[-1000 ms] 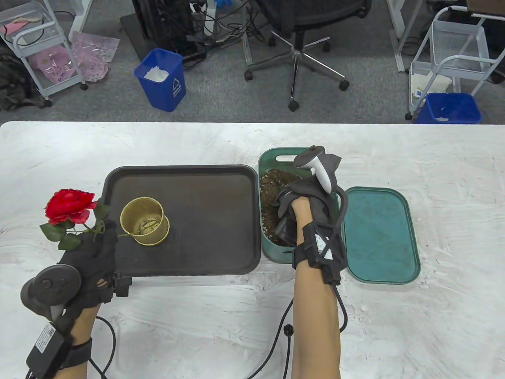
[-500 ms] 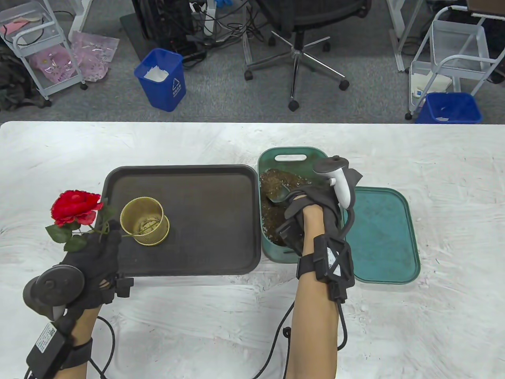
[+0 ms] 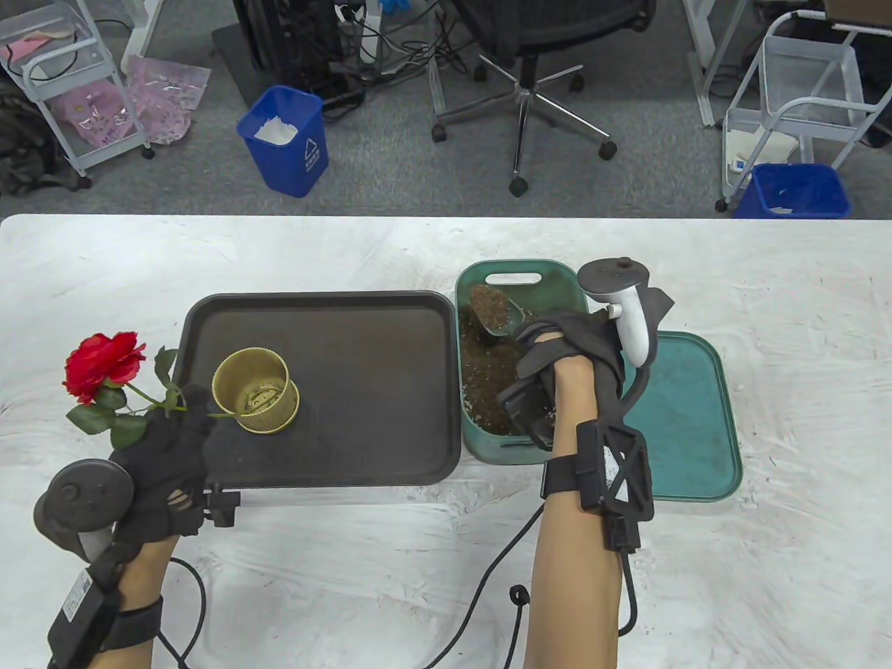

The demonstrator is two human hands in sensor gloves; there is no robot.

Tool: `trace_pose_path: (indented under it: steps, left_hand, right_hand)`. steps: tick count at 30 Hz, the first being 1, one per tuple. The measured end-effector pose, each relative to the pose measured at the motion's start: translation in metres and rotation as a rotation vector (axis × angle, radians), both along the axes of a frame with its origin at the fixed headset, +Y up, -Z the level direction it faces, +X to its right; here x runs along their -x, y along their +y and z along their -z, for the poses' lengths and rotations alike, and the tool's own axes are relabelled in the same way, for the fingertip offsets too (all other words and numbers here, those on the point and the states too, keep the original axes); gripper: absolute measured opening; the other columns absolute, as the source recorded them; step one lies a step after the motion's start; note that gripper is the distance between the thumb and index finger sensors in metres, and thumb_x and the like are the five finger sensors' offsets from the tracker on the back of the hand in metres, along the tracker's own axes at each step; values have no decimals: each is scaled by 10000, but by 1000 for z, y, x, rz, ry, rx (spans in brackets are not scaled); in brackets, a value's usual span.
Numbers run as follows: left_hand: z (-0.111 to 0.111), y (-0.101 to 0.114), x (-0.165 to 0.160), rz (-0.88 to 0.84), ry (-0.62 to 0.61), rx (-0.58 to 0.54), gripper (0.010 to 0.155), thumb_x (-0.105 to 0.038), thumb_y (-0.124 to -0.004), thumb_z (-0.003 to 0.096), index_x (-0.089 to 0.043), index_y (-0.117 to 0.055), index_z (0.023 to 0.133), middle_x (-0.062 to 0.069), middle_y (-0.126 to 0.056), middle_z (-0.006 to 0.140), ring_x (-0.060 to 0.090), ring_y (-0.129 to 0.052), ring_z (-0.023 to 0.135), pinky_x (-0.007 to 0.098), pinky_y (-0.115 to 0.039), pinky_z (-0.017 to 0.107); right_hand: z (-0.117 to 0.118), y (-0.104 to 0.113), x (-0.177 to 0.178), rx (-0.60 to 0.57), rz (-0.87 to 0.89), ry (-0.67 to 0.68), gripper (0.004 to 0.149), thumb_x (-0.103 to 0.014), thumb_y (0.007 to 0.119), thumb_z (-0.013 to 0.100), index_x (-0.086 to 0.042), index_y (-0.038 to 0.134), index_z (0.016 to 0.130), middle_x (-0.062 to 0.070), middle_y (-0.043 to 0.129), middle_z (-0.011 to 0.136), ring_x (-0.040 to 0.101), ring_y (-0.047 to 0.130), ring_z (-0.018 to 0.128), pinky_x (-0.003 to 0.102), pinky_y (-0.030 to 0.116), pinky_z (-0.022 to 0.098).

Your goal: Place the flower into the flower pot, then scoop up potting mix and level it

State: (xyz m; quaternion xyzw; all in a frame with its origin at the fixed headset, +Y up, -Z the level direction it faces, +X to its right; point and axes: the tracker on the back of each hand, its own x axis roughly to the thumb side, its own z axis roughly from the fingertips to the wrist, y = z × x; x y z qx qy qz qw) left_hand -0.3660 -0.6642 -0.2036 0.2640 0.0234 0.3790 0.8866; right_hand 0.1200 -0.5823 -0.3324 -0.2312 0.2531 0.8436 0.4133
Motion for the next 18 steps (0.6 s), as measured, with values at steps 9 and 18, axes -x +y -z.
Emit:
trace_pose_path:
  steps: [9, 18]
  left_hand:
    - [1, -3, 9, -50, 18, 13, 462, -343, -782, 379, -175, -899, 794, 33, -1018, 613, 267, -1077, 401, 431, -902, 400]
    - [3, -5, 15, -83, 23, 19, 473, -383, -804, 395, -163, -906, 801, 18, -1029, 601, 256, -1085, 383, 423, -909, 387]
  right_hand:
    - [11, 17, 76, -41, 28, 258, 501, -332, 713, 397, -35, 761, 797, 198, 936, 632, 238, 1013, 219, 381, 908, 90]
    - [15, -6, 192, -17, 16, 559, 500, -337, 713, 398, -40, 759, 798, 194, 937, 633, 233, 1016, 220, 377, 911, 92]
